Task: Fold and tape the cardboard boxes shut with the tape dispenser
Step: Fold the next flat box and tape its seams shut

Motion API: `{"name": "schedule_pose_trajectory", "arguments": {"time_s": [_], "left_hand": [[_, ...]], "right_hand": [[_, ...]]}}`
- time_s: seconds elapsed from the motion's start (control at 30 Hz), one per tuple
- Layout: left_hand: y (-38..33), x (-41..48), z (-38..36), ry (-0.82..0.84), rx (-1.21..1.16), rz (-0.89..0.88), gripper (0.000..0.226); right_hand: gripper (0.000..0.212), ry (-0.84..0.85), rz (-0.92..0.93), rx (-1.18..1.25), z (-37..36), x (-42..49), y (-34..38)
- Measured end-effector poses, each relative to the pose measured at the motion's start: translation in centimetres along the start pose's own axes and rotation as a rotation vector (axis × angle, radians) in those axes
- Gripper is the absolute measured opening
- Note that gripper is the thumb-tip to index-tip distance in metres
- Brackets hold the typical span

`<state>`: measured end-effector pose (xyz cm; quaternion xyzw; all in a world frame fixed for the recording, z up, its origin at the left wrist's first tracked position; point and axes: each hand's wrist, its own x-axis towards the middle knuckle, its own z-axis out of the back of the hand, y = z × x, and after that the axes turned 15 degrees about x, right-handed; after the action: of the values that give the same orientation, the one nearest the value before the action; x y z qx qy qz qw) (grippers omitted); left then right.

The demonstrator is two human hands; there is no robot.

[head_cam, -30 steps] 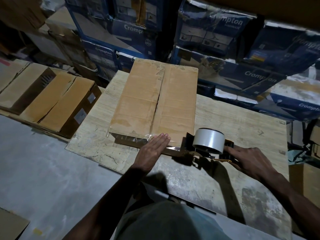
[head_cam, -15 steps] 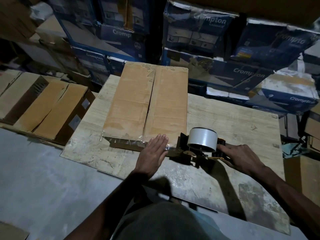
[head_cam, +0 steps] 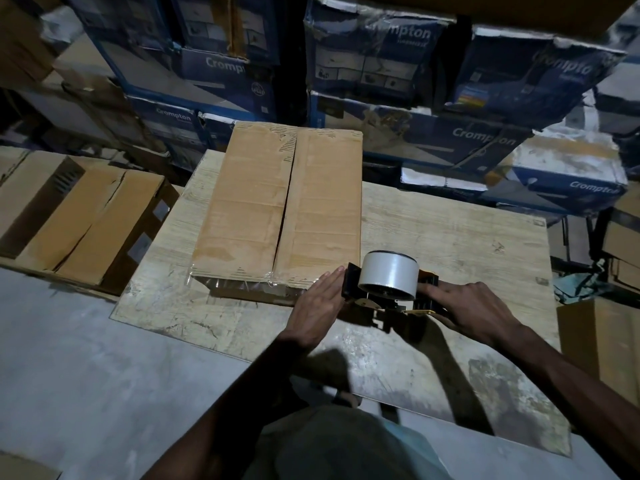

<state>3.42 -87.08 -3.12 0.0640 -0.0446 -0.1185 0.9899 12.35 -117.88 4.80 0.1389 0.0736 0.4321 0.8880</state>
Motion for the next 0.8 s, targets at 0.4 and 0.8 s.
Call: {"name": "schedule_pose_trajectory", "arguments": {"time_s": [0.4, 0.8], "left_hand": [[1.0, -0.2, -1.7, 0.118, -0.115, -0.077, 0.091], [0.6, 0.3, 1.1, 0.117, -0.230, -0.061, 0.090]], "right_hand": [[0.075, 0.050, -0.016, -0.013, 1.5, -2.8, -1.5], [0.086, 0.069, -0.013, -0.011, -1.2, -5.1, -4.7]]}}
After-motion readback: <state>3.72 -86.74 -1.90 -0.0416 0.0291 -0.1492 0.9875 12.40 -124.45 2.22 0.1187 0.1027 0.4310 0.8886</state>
